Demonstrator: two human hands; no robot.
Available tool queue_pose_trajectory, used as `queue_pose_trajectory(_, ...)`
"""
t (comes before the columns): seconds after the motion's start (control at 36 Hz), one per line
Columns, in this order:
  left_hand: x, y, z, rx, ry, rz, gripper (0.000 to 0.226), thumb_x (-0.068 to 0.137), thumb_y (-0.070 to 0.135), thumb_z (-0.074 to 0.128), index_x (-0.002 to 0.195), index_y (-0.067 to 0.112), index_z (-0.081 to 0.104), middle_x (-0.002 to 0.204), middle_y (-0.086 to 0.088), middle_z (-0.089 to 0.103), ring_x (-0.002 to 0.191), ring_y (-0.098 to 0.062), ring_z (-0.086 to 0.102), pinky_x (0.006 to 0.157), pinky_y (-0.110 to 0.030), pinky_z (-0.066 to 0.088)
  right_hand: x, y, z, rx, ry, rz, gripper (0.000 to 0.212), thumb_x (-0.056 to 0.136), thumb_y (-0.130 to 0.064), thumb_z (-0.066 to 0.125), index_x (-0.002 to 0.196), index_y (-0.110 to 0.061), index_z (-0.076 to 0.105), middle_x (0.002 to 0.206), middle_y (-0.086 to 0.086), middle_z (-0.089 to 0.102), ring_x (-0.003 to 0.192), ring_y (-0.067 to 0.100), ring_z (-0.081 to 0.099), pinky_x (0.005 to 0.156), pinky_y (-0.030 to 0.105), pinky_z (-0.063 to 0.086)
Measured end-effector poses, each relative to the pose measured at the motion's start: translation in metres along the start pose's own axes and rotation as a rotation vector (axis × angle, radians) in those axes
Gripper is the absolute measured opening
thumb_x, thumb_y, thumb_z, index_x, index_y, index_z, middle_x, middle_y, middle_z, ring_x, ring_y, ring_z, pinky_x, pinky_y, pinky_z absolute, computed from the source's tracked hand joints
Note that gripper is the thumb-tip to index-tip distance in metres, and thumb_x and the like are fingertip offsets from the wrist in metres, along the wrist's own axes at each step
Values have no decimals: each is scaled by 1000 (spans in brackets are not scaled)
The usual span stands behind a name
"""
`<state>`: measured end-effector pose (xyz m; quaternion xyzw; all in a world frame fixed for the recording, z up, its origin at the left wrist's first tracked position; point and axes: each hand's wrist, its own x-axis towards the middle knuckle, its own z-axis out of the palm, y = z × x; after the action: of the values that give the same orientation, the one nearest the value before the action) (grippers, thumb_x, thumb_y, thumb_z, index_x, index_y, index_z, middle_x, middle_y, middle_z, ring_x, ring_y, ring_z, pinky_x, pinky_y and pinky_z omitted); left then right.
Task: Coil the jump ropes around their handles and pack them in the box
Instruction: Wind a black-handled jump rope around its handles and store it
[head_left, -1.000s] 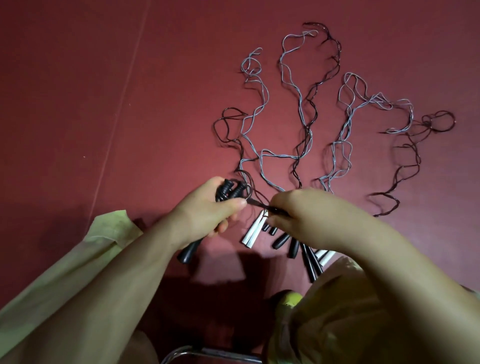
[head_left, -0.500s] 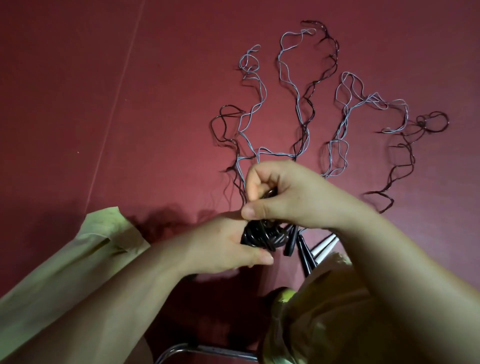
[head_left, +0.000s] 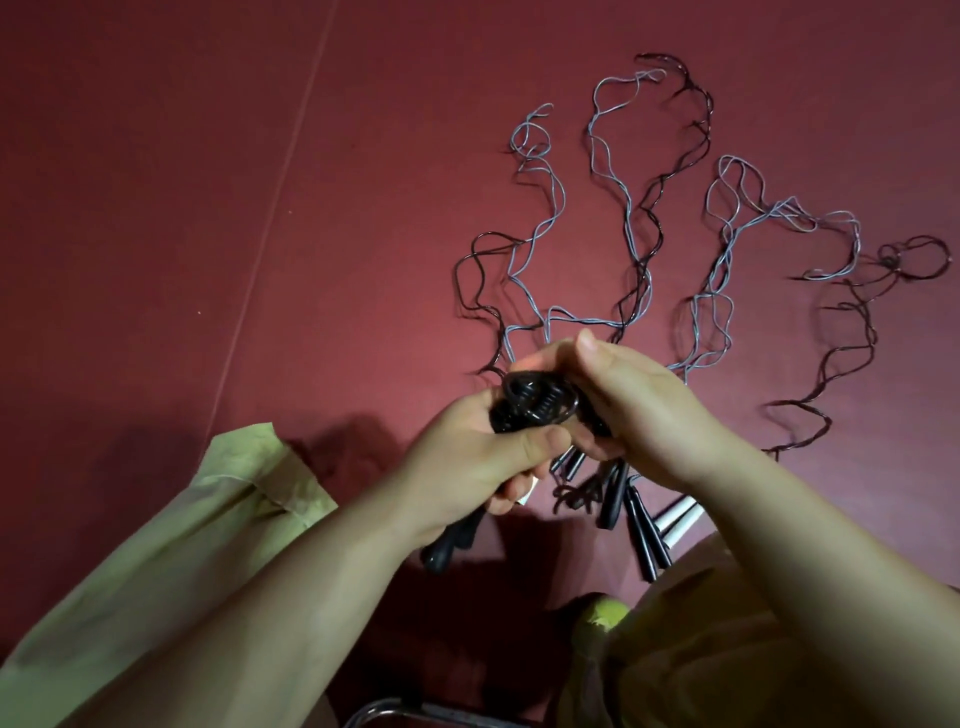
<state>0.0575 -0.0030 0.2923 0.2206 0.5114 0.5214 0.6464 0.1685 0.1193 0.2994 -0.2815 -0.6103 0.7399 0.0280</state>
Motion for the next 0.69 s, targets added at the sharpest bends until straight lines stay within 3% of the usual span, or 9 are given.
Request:
queue_pose_trajectory(0.06, 1, 0, 1, 8, 33, -8, 5, 75, 22, 70, 71, 24, 68, 55, 5, 52, 42, -7, 40, 36, -16, 29, -3, -3, 0, -115, 4, -29, 49, 93, -49, 28, 104, -25, 70, 58, 5, 47, 46, 6, 37, 43, 15, 30)
queue_pose_trajectory(0.11, 1, -1, 0, 14, 63, -16, 19, 75, 21, 77, 78, 18, 58, 55, 4, 53, 42, -7, 41, 35, -16, 30, -5, -4, 0, -178, 12, -63, 48, 93, -46, 28, 109, -24, 68, 71, 12, 55, 51, 5, 43, 47, 14, 33)
queue_pose_trajectory(0.17, 1, 0, 0, 27, 72, -18, 23, 74, 20, 75, 81, 16, 54, 55, 5, 54, 42, -7, 41, 36, -15, 30, -6, -1, -1, -212, 2, -102, 46, 94, -52, 33, 114, -28, 67, 89, 13, 65, 62, 14, 55, 55, 19, 42)
queue_pose_trajectory(0.22, 1, 1, -1, 28, 52, -4, 14, 72, 21, 66, 84, 18, 58, 55, 5, 56, 42, -7, 42, 37, -16, 30, -5, 3, -4, -305, 1, -166, 48, 92, -64, 36, 117, -36, 66, 100, 12, 62, 81, 24, 62, 70, 27, 48)
queue_pose_trajectory(0.28, 1, 4, -2, 34, 0, 25, 17, 73, 23, 66, 88, 30, 71, 57, 5, 56, 42, -7, 43, 38, -16, 29, -6, 4, -5, -396, -9, -225, 53, 91, -66, 33, 114, -33, 66, 94, 12, 54, 83, 11, 57, 75, 20, 41)
queue_pose_trajectory(0.36, 2, 7, -2, 51, -59, 53, 22, 67, 33, 71, 83, 48, 72, 58, 6, 57, 43, -6, 45, 38, -16, 30, -7, 5, -6, -506, -27, -280, 70, 91, -71, 23, 103, -18, 68, 84, 10, 55, 86, 17, 51, 78, 30, 43)
queue_pose_trajectory(0.44, 4, 6, -1, 45, -6, 42, 21, 74, 25, 66, 82, 43, 73, 58, 5, 56, 43, -7, 44, 38, -16, 30, -6, 7, -8, -526, -24, -290, 58, 91, -71, 23, 88, -29, 64, 83, 11, 55, 86, 21, 53, 80, 37, 45)
queue_pose_trajectory(0.56, 7, 6, 1, 103, 86, 31, 16, 78, 19, 69, 90, 17, 60, 55, 6, 57, 43, -8, 43, 36, -17, 31, -4, 12, -9, -557, 23, -258, 48, 92, -60, 33, 79, -25, 63, 81, 9, 57, 83, 13, 52, 79, 28, 43)
queue_pose_trajectory(0.69, 8, 7, 0, 133, 142, 21, 20, 84, 4, 69, 90, 14, 53, 61, -1, 55, 45, -11, 42, 37, -17, 31, -2, 14, -7, -656, 143, -259, 29, 88, -53, 39, 69, -35, 51, 69, -5, 51, 71, 1, 50, 64, 12, 35)
